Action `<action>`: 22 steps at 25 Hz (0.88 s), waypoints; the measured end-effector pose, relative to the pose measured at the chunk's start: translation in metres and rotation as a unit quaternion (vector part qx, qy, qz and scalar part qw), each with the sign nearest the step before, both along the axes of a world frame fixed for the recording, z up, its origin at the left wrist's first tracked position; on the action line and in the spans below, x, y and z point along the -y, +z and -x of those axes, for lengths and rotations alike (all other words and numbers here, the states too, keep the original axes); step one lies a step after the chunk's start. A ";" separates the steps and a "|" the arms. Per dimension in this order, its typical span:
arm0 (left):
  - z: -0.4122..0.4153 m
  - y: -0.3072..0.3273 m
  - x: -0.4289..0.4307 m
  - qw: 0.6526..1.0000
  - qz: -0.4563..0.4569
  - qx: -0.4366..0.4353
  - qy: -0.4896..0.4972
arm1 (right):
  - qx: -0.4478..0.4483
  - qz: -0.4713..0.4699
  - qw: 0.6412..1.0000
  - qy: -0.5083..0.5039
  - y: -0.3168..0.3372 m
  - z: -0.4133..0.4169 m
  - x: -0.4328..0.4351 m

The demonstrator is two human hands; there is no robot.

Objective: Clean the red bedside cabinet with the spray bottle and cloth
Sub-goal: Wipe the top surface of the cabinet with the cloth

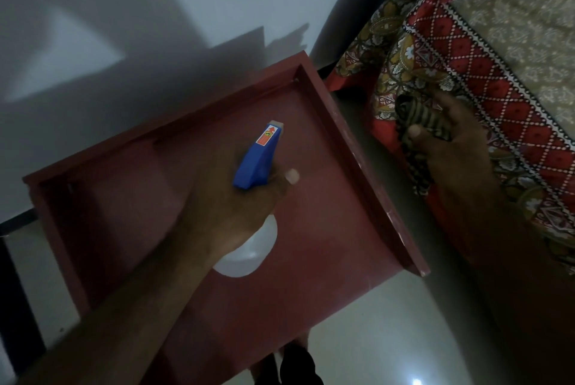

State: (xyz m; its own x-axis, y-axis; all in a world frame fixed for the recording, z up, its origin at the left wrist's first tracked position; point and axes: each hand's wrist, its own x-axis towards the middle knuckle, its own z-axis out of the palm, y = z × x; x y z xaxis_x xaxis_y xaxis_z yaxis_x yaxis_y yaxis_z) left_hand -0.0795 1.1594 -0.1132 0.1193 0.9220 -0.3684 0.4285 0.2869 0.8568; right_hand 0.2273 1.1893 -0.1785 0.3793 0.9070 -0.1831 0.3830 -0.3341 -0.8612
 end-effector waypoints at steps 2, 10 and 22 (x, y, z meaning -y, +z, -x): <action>-0.003 -0.005 -0.001 1.000 0.019 -0.013 -0.020 | -0.026 0.000 1.000 -0.017 -0.003 0.000 -0.003; -0.021 -0.023 0.000 0.997 0.050 -0.044 -0.037 | -0.061 -0.004 0.998 0.014 -0.016 -0.003 -0.012; -0.043 -0.016 0.030 0.990 -0.004 -0.083 -0.110 | -0.081 0.005 0.997 0.008 -0.020 -0.022 -0.007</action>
